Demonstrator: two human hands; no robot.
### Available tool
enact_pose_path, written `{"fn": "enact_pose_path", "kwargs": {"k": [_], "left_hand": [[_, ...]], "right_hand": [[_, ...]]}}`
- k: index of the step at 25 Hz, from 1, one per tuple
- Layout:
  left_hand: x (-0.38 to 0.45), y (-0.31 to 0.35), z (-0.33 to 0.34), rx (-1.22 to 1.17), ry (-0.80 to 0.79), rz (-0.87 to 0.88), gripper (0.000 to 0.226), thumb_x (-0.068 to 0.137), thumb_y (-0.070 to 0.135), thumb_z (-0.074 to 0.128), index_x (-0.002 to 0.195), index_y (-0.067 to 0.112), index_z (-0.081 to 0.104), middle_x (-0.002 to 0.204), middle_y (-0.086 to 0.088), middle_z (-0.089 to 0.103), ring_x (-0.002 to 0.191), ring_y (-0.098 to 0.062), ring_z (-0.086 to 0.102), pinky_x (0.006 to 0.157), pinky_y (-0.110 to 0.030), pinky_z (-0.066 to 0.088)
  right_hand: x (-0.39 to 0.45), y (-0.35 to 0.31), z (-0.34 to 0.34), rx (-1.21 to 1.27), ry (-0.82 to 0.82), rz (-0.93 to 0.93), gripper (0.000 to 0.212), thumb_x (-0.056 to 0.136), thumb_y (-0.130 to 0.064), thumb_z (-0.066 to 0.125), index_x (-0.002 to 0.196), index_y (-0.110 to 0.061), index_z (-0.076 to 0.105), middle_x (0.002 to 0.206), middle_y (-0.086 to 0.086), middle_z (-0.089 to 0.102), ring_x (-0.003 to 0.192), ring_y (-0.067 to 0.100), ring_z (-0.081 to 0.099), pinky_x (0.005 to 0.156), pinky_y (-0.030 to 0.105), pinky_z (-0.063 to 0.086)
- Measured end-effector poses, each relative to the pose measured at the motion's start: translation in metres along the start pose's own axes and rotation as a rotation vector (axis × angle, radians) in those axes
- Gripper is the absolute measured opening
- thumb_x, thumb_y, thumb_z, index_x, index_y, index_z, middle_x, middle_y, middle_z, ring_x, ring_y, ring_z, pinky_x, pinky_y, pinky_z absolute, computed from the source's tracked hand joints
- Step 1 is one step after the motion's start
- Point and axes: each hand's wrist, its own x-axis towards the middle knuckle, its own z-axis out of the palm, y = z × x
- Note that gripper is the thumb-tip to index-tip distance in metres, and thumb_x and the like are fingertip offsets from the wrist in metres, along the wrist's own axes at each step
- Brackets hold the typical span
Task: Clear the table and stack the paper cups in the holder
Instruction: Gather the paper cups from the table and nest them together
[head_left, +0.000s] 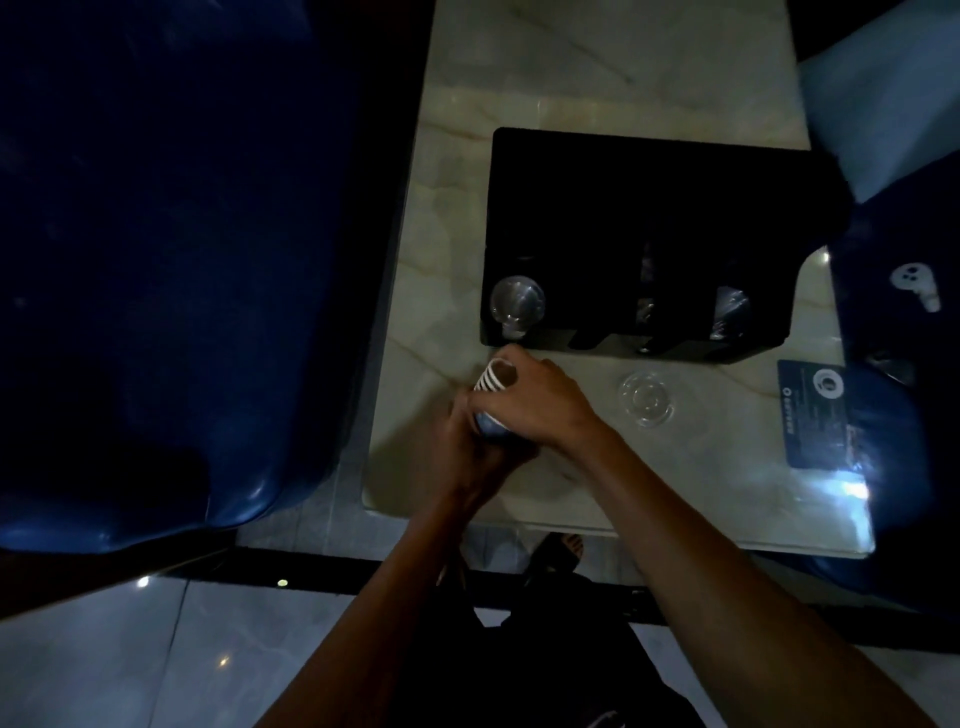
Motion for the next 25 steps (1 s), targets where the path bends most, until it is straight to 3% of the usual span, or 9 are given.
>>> {"fn": "enact_pose_path", "kwargs": {"k": [3, 5, 7, 10, 15, 18, 21, 24, 25], "left_hand": [[-0.007, 0.021, -0.022, 0.286, -0.023, 0.002, 0.083, 0.047, 0.068, 0.083, 0.121, 0.037, 0.061, 0.109, 0.017, 0.069, 0.095, -0.003, 0.068, 0.079, -0.026, 0.057], [-0.019, 0.035, -0.039, 0.367, -0.106, 0.054, 0.089, 0.045, 0.075, 0.079, 0.125, 0.049, 0.052, 0.097, 0.026, 0.064, 0.088, 0.006, 0.064, 0.069, -0.016, 0.049], [-0.032, 0.045, -0.057, 0.355, -0.221, 0.037, 0.093, 0.046, 0.076, 0.078, 0.129, 0.055, 0.043, 0.094, 0.033, 0.061, 0.087, 0.012, 0.059, 0.069, -0.013, 0.046], [-0.048, 0.056, -0.069, 0.373, -0.221, -0.026, 0.077, 0.048, 0.08, 0.073, 0.117, 0.05, 0.053, 0.09, 0.027, 0.064, 0.085, 0.008, 0.062, 0.071, -0.017, 0.051], [-0.058, 0.075, -0.077, 0.458, -0.186, 0.063, 0.068, 0.051, 0.08, 0.073, 0.109, 0.046, 0.058, 0.088, 0.022, 0.072, 0.079, 0.006, 0.068, 0.07, -0.023, 0.058], [-0.059, 0.088, -0.093, 0.14, -0.249, 0.008, 0.069, 0.049, 0.076, 0.078, 0.11, 0.046, 0.066, 0.091, 0.011, 0.077, 0.08, -0.004, 0.072, 0.072, -0.028, 0.058], [-0.068, 0.095, -0.098, -0.406, -0.091, -0.087, 0.052, 0.065, 0.062, 0.076, 0.105, 0.029, 0.075, 0.099, -0.006, 0.077, 0.091, -0.024, 0.072, 0.078, -0.038, 0.058], [-0.092, 0.096, -0.071, -0.631, -0.046, 0.024, 0.05, 0.079, 0.04, 0.068, 0.126, 0.024, 0.062, 0.124, -0.008, 0.07, 0.117, -0.027, 0.066, 0.097, -0.045, 0.053], [-0.098, 0.099, -0.057, -0.638, -0.042, 0.002, 0.049, 0.075, 0.034, 0.074, 0.123, 0.029, 0.064, 0.124, -0.005, 0.07, 0.118, -0.025, 0.066, 0.101, -0.047, 0.051]], "right_hand": [[-0.003, -0.004, -0.019, 0.211, -0.08, -0.002, 0.046, 0.054, -0.063, 0.071, 0.086, -0.032, 0.062, 0.088, -0.009, 0.07, 0.085, 0.018, 0.068, 0.066, 0.028, 0.05], [-0.007, -0.002, -0.036, 0.362, -0.156, 0.047, 0.031, 0.057, -0.051, 0.077, 0.079, -0.031, 0.069, 0.082, -0.001, 0.073, 0.077, 0.024, 0.074, 0.057, 0.028, 0.054], [-0.012, 0.003, -0.054, 0.497, -0.234, 0.096, 0.021, 0.06, -0.045, 0.079, 0.074, -0.03, 0.072, 0.076, 0.006, 0.074, 0.066, 0.028, 0.074, 0.052, 0.039, 0.057], [-0.02, 0.01, -0.07, 0.56, -0.261, 0.12, 0.023, 0.067, -0.045, 0.077, 0.083, -0.029, 0.073, 0.078, 0.007, 0.073, 0.068, 0.029, 0.073, 0.056, 0.044, 0.058], [-0.044, 0.01, -0.073, 0.668, -0.271, 0.073, 0.03, 0.072, -0.043, 0.074, 0.097, -0.027, 0.069, 0.085, 0.007, 0.071, 0.079, 0.03, 0.073, 0.06, 0.045, 0.06], [-0.059, 0.008, -0.09, 0.772, -0.182, 0.043, 0.036, 0.067, -0.044, 0.076, 0.097, -0.026, 0.071, 0.085, 0.006, 0.072, 0.078, 0.029, 0.073, 0.065, 0.049, 0.059], [-0.072, 0.01, -0.107, 1.026, -0.101, 0.021, 0.021, 0.075, -0.042, 0.072, 0.088, -0.026, 0.074, 0.083, 0.005, 0.073, 0.072, 0.025, 0.071, 0.063, 0.043, 0.057], [-0.091, 0.007, -0.089, 1.382, -0.109, 0.051, 0.03, 0.07, -0.042, 0.069, 0.087, -0.019, 0.078, 0.084, 0.008, 0.076, 0.068, 0.024, 0.072, 0.06, 0.036, 0.058], [-0.098, 0.007, -0.073, 1.477, -0.106, 0.051, 0.04, 0.068, -0.042, 0.067, 0.094, -0.015, 0.079, 0.093, 0.012, 0.078, 0.076, 0.027, 0.074, 0.068, 0.04, 0.06]]}}
